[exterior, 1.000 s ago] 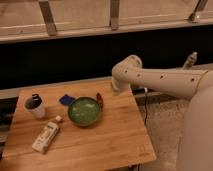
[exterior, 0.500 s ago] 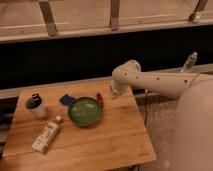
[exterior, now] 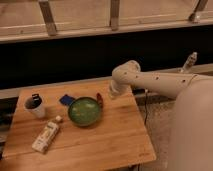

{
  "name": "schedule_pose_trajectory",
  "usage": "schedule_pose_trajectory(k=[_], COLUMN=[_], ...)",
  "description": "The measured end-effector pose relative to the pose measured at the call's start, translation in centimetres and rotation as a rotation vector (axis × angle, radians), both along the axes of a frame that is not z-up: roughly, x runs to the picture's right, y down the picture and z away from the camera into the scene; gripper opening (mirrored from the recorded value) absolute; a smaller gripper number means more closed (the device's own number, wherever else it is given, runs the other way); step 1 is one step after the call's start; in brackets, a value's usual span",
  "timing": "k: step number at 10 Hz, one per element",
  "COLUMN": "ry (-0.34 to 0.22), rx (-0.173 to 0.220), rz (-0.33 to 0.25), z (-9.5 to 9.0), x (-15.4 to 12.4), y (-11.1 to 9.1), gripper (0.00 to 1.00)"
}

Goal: Push the ceramic bowl across the table

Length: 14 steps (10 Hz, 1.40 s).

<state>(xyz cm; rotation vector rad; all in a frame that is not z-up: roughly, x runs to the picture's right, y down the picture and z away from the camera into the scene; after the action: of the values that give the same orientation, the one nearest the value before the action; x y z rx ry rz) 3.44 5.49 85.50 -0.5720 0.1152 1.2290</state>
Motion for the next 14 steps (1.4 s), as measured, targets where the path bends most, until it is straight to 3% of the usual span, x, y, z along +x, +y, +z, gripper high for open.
schedule_pose_trajectory(k=[2,8,10,14], ry=[-0.042,-0.09,-0.116,-0.218], rx=[-0.023,-0.166,-0.2,-0.191], rz=[-0.013,-0.054,-0.059,-0.066], z=[1.8,6.5,6.3,2.7], x=[-2.1,-4.2,-5.1,-8.7], y=[0.5,5.4,6.7,7.3], gripper=[0.0,0.0,0.0,0.0])
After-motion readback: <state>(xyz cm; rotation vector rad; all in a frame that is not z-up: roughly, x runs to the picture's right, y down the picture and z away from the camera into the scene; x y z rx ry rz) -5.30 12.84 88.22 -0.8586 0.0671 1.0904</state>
